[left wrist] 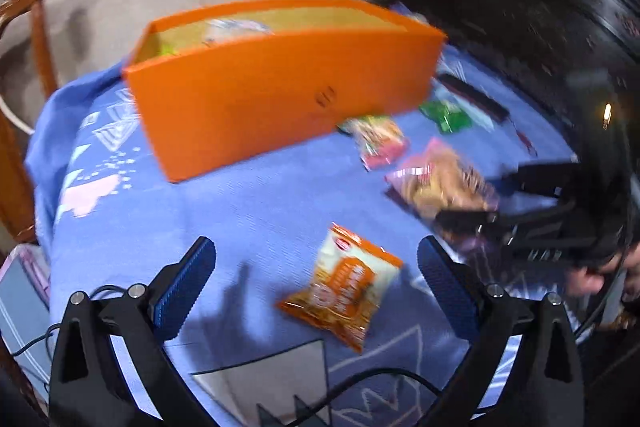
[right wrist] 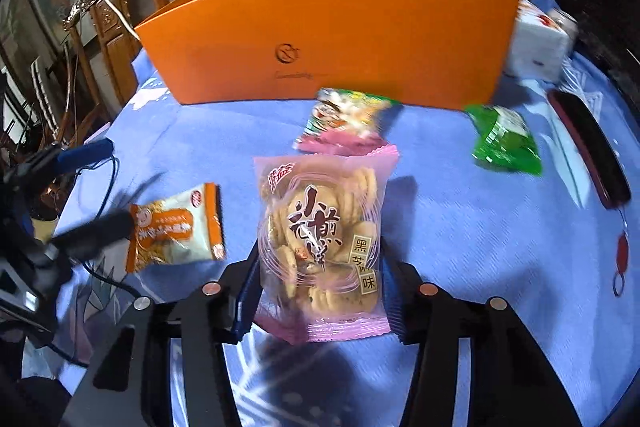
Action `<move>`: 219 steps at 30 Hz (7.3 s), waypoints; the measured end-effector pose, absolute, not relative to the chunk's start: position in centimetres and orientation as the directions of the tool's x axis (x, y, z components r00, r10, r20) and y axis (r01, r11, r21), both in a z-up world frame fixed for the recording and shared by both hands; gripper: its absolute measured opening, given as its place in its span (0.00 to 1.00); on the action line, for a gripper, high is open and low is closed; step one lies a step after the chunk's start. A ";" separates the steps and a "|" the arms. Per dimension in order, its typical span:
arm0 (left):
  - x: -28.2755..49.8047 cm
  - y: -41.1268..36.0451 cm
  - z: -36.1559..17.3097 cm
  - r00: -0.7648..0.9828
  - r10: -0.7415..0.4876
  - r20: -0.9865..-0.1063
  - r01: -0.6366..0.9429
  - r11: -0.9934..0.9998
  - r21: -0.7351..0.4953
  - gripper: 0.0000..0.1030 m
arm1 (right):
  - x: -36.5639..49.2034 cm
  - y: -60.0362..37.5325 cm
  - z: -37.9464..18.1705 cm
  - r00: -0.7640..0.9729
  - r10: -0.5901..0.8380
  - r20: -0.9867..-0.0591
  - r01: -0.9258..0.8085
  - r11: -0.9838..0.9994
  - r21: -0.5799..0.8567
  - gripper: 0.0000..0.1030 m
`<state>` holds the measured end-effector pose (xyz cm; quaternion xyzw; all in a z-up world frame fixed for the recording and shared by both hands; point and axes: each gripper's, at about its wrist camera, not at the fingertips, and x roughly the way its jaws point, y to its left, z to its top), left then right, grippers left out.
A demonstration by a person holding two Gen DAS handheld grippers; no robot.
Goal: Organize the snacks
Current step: 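Grasp a pink cracker bag with the right tool while the left grasps an orange bag, then drop the pink bag in with the right tool while the left drops the orange bag, then grasp a green pack with the right tool while the left grasps a cartoon bag, then drop the green pack in with the right tool while the left drops the cartoon bag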
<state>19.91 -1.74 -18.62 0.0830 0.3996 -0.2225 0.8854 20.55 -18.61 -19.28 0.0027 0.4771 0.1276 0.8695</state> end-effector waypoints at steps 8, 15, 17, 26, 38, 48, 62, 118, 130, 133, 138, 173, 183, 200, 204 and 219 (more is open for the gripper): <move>20.8 -3.4 -23.3 0.460 -0.356 -0.814 0.603 0.798 -0.008 0.95 | 20.0 -19.5 -20.0 0.494 0.229 -0.839 -0.179 0.971 0.160 0.51; 20.9 -2.9 -23.0 0.466 -0.391 -0.794 0.627 0.779 -0.016 0.57 | 20.0 -19.8 -20.1 0.497 0.228 -0.837 -0.172 0.972 0.162 0.52; 20.9 -2.7 -22.9 0.472 -0.391 -0.790 0.623 0.782 -0.015 0.48 | 20.0 -19.7 -20.1 0.497 0.230 -0.837 -0.171 0.971 0.165 0.52; 19.2 -2.3 -22.3 0.507 -0.366 -0.780 0.608 0.793 0.023 0.41 | 19.4 -20.0 -19.7 0.510 0.217 -0.832 -0.161 0.975 0.156 0.52; 18.6 -0.8 -18.9 0.545 -0.414 -0.729 0.565 0.824 -0.045 0.41 | 18.5 -20.6 -17.3 0.561 0.222 -0.798 -0.160 0.974 0.159 0.52; 24.2 -0.1 -7.8 0.682 -0.443 -0.582 0.495 0.865 -0.079 0.41 | 22.6 -21.1 -7.0 0.744 0.265 -0.614 -0.213 0.964 0.158 0.52; 35.9 -1.6 0.2 0.809 -0.306 -0.502 0.345 0.938 -0.017 0.41 | 33.5 -21.0 0.9 0.838 0.260 -0.480 -0.244 0.965 0.096 0.52; 23.5 -3.1 -14.4 0.714 -0.178 -0.677 0.166 0.983 -0.084 0.96 | 28.4 -29.9 -18.5 0.633 0.066 -0.772 0.023 0.994 0.104 0.96; 25.2 -4.2 -16.1 0.658 -0.186 -0.730 0.181 0.980 -0.087 0.96 | 29.7 -30.5 -20.5 0.631 0.034 -0.775 0.033 0.997 0.071 0.42; 26.2 -5.5 -16.5 0.637 -0.220 -0.739 0.190 0.974 -0.125 0.96 | 27.7 -30.1 -20.3 0.643 0.053 -0.764 0.039 0.994 0.103 0.41; 28.2 -9.1 -17.7 0.583 -0.262 -0.769 0.218 0.962 -0.163 0.96 | 24.5 -30.2 -20.3 0.651 0.095 -0.753 0.047 0.985 0.164 0.40; 31.4 -17.1 -22.9 0.554 -0.022 -0.832 0.077 0.997 0.025 0.44 | 23.1 -30.9 -21.2 0.664 0.153 -0.731 0.041 0.970 0.241 0.46; 29.7 -12.7 -21.0 0.578 -0.073 -0.813 0.060 0.997 -0.047 0.44 | 23.2 -30.0 -21.0 0.657 0.098 -0.747 0.046 0.985 0.169 0.45; 24.2 -4.2 -12.6 0.733 -0.078 -0.675 0.029 0.996 -0.084 0.44 | 20.9 -27.0 -14.4 0.782 0.126 -0.610 -0.016 0.983 0.183 0.41; 24.5 -3.2 -10.4 0.761 -0.086 -0.643 0.034 0.995 -0.092 0.44 | 21.2 -25.1 -10.0 0.840 0.156 -0.520 -0.077 0.982 0.172 0.41; 33.3 -2.2 -5.6 0.813 -0.027 -0.581 0.006 0.999 -0.037 0.44 | 33.4 -21.2 -4.4 0.843 0.192 -0.502 -0.145 0.981 0.132 0.41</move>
